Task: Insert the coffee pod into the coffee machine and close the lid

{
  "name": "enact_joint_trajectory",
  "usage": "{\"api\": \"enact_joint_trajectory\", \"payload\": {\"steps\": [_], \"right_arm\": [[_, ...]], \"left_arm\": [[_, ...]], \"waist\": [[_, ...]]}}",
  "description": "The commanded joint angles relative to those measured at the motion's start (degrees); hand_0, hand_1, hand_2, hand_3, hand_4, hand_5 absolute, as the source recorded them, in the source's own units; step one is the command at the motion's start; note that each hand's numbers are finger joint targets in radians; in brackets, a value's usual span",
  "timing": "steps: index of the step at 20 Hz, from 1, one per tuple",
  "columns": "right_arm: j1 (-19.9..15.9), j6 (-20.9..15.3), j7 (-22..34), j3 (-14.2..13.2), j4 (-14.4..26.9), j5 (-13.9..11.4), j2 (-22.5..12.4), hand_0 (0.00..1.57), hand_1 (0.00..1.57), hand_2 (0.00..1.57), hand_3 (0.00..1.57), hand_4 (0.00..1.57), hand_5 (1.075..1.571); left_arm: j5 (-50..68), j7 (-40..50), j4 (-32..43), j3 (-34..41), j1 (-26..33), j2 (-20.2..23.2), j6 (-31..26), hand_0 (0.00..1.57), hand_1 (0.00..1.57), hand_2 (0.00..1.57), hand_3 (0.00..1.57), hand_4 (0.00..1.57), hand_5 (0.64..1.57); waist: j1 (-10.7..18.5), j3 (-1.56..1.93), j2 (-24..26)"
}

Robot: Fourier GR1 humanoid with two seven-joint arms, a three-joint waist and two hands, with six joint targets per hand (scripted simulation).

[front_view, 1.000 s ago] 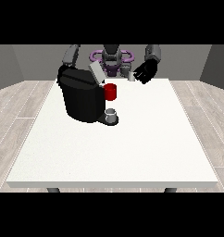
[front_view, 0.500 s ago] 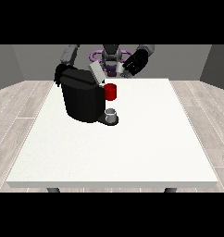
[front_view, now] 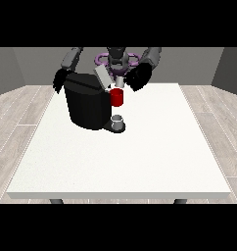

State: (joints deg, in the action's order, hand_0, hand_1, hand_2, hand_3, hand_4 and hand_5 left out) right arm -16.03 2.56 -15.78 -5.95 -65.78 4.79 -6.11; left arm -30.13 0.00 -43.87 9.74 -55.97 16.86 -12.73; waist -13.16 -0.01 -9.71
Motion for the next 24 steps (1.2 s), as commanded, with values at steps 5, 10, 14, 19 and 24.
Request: {"api": "enact_joint_trajectory", "payload": {"steps": [5,10,14,19,24], "right_arm": [[-2.0,4.0,-4.9,1.8,-0.1,-1.1,-1.4,0.0,0.0,0.0,0.0,0.0,1.571],[-4.6,6.3,-5.1,0.7,2.8,0.7,-1.5,0.0,0.0,0.0,0.0,0.18,1.571],[-4.3,4.7,-4.8,2.3,1.1,-1.0,-0.4,0.0,0.0,0.0,0.0,0.29,1.571],[-6.5,5.6,-5.0,-0.1,3.9,0.2,-2.3,0.0,0.0,0.0,0.0,0.17,1.571],[-7.2,6.1,-6.2,0.0,5.9,-0.4,-2.7,0.0,0.0,0.0,0.0,0.19,1.571]], "left_arm": [[2.0,1.0,2.6,3.9,-8.0,5.1,-0.4,1.49,1.49,1.48,1.41,0.6,1.571],[3.0,3.0,2.8,4.5,-10.7,4.3,-0.2,1.46,1.46,1.48,1.37,0.6,1.571],[2.4,1.4,4.6,4.3,-9.8,5.9,0.1,1.46,1.46,1.48,1.34,0.62,1.571],[1.3,1.2,4.6,3.0,-11.2,7.7,-2.0,1.49,1.49,1.51,1.44,0.7,1.571],[1.8,0.7,4.4,3.9,-12.1,7.3,-0.1,1.45,1.45,1.47,1.36,0.65,1.571]], "waist": [[-2.4,0.02,-6.9],[-1.9,0.04,-8.3],[-2.8,0.01,-8.4],[-2.6,0.02,-10.0],[-2.5,0.02,-11.2]]}}
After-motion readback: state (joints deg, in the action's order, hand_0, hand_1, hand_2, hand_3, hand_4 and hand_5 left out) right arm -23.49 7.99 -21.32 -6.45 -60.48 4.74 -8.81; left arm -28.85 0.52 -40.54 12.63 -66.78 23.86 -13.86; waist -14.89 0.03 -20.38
